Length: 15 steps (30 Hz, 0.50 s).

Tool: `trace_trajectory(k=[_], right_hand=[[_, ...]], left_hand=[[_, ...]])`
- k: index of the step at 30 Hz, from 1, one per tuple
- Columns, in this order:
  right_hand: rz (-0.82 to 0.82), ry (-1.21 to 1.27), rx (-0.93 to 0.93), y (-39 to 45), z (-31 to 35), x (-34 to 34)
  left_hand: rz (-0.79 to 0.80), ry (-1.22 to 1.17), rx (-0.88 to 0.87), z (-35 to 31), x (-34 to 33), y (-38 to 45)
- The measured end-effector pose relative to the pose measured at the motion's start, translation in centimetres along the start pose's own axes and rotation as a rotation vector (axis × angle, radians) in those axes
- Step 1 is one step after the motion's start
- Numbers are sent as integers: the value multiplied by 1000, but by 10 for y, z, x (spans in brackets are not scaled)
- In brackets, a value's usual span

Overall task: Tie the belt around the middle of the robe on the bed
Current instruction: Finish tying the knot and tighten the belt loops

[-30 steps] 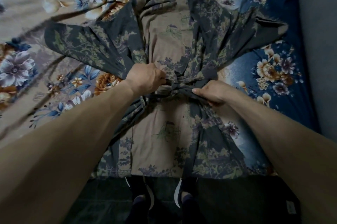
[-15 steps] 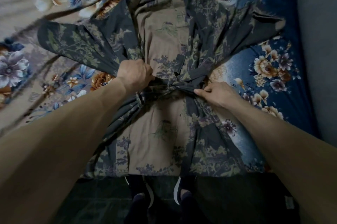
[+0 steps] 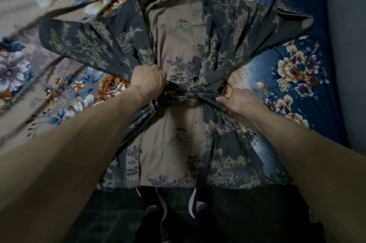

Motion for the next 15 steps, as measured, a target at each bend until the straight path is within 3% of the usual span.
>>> trace_trajectory(k=[3, 8, 9, 15], right_hand=[[39, 27, 7, 6, 5, 1], [123, 593, -29, 7, -6, -7], [106, 598, -6, 4, -9, -7], [-64, 83, 199, -7, -3, -6]], left_hand=[[6, 0, 11, 1, -2, -1], [22, -58, -63, 1, -3, -3], [22, -54, -71, 2, -3, -4], [74, -38, -35, 0, -3, -7]])
Point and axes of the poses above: each hand's wrist, its own y-axis towards the middle knuckle, its own x-axis out of the back of the hand, z = x × y, the point moved 7 cm from there along y, towards the middle knuckle
